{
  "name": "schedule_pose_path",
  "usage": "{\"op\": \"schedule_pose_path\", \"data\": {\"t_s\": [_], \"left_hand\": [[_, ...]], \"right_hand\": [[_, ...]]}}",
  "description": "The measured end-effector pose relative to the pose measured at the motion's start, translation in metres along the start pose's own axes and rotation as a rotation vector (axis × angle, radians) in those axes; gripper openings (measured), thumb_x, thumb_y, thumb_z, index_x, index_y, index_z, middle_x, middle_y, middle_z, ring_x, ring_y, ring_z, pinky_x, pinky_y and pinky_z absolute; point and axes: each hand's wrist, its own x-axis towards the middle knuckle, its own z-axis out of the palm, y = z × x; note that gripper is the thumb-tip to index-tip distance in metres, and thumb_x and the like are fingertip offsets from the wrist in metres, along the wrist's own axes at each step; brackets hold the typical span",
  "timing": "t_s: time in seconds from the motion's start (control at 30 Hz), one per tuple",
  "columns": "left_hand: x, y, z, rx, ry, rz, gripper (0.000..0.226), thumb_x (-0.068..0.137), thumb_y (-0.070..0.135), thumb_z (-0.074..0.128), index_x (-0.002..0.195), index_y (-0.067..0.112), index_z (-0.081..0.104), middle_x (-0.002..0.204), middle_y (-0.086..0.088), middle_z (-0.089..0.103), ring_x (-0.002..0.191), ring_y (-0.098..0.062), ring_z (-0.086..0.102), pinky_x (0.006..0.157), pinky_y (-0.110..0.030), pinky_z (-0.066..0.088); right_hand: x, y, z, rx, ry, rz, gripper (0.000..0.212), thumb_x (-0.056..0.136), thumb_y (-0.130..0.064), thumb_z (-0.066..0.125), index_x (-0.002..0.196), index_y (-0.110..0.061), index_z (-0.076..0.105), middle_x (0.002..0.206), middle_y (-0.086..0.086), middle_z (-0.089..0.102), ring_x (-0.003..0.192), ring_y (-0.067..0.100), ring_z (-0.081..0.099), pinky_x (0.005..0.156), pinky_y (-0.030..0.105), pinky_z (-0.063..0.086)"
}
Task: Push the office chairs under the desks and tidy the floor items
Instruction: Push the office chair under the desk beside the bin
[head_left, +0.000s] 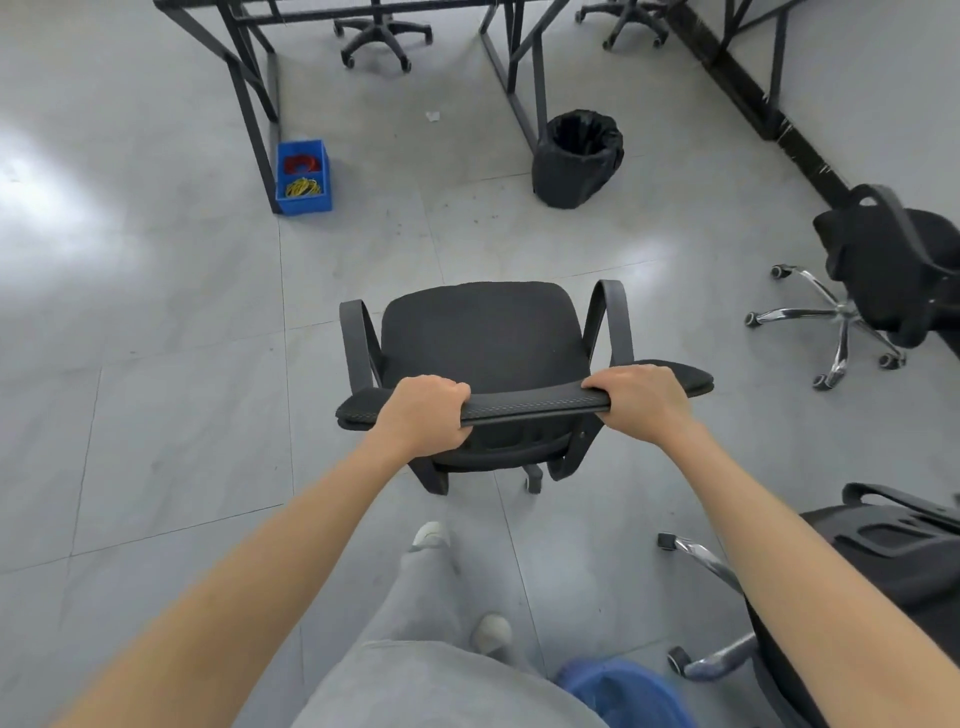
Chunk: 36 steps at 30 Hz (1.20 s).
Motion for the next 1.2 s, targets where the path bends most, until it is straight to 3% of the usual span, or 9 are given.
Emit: {"op": "schedule_pose_path", "data": {"t_s": [0.2, 0.4, 0.6, 0.8, 1.03, 1.1, 1.2], "left_hand": [[0.058, -0.063, -0.017, 0.013, 0.013, -0.007, 0.025, 0.083, 0.034, 0.051, 0.098, 0.016, 0.059, 0.089, 0.000, 0.067, 0.083, -0.021, 0.061, 0.064, -0.028, 0.042], [0.128, -0.139, -0.039, -0.034, 0.033, -0.091, 0.024, 0.082, 0.030, 0.053, 0.099, 0.015, 0.059, 0.093, -0.001, 0.067, 0.087, -0.022, 0.060, 0.066, -0.029, 0.042], [0.200, -0.196, -0.064, 0.015, -0.026, -0.058, 0.020, 0.082, 0.031, 0.050, 0.093, 0.015, 0.054, 0.090, 0.000, 0.064, 0.084, -0.022, 0.058, 0.066, -0.031, 0.043], [0.261, -0.269, -0.086, 0.067, -0.009, -0.095, 0.020, 0.085, 0.033, 0.049, 0.095, 0.016, 0.055, 0.090, 0.002, 0.064, 0.081, -0.018, 0.058, 0.061, -0.025, 0.035], [0.340, -0.342, -0.109, 0.073, 0.028, -0.386, 0.015, 0.086, 0.024, 0.050, 0.099, 0.018, 0.054, 0.096, 0.001, 0.064, 0.088, -0.022, 0.059, 0.062, -0.029, 0.039], [0.359, -0.360, -0.115, 0.029, 0.035, -0.501, 0.014, 0.084, 0.019, 0.051, 0.098, 0.018, 0.053, 0.097, 0.000, 0.063, 0.090, -0.023, 0.057, 0.062, -0.030, 0.037], [0.385, -0.394, -0.120, 0.001, 0.039, -0.539, 0.016, 0.082, 0.017, 0.052, 0.097, 0.020, 0.053, 0.097, 0.002, 0.063, 0.089, -0.021, 0.056, 0.062, -0.029, 0.036]], "right_hand": [[0.082, -0.007, -0.011, 0.007, 0.019, -0.008, 0.022, 0.082, -0.027, 0.049, 0.096, -0.031, 0.066, 0.098, -0.010, 0.069, 0.088, 0.020, 0.061, 0.065, 0.027, 0.042], [0.192, -0.016, -0.031, 0.058, 0.016, 0.008, 0.025, 0.082, -0.027, 0.050, 0.102, -0.032, 0.064, 0.104, -0.012, 0.067, 0.095, 0.018, 0.060, 0.072, 0.030, 0.045], [0.289, -0.008, -0.049, 0.077, 0.001, 0.005, 0.030, 0.082, -0.027, 0.050, 0.108, -0.034, 0.063, 0.108, -0.013, 0.067, 0.098, 0.018, 0.060, 0.078, 0.030, 0.047], [0.394, -0.015, -0.063, 0.081, 0.028, -0.055, 0.028, 0.082, -0.028, 0.049, 0.105, -0.033, 0.064, 0.103, -0.011, 0.068, 0.094, 0.018, 0.060, 0.073, 0.029, 0.046], [0.530, -0.020, -0.087, 0.082, 0.021, -0.148, 0.027, 0.084, -0.029, 0.050, 0.108, -0.029, 0.062, 0.104, -0.009, 0.067, 0.095, 0.019, 0.060, 0.070, 0.027, 0.040], [0.564, -0.024, -0.093, 0.085, 0.013, -0.172, 0.024, 0.084, -0.029, 0.050, 0.105, -0.027, 0.063, 0.100, -0.008, 0.068, 0.091, 0.019, 0.060, 0.066, 0.026, 0.037], [0.608, -0.030, -0.096, 0.112, 0.020, -0.171, 0.020, 0.081, -0.025, 0.051, 0.096, -0.023, 0.063, 0.093, -0.006, 0.068, 0.086, 0.020, 0.060, 0.061, 0.026, 0.034]]}}
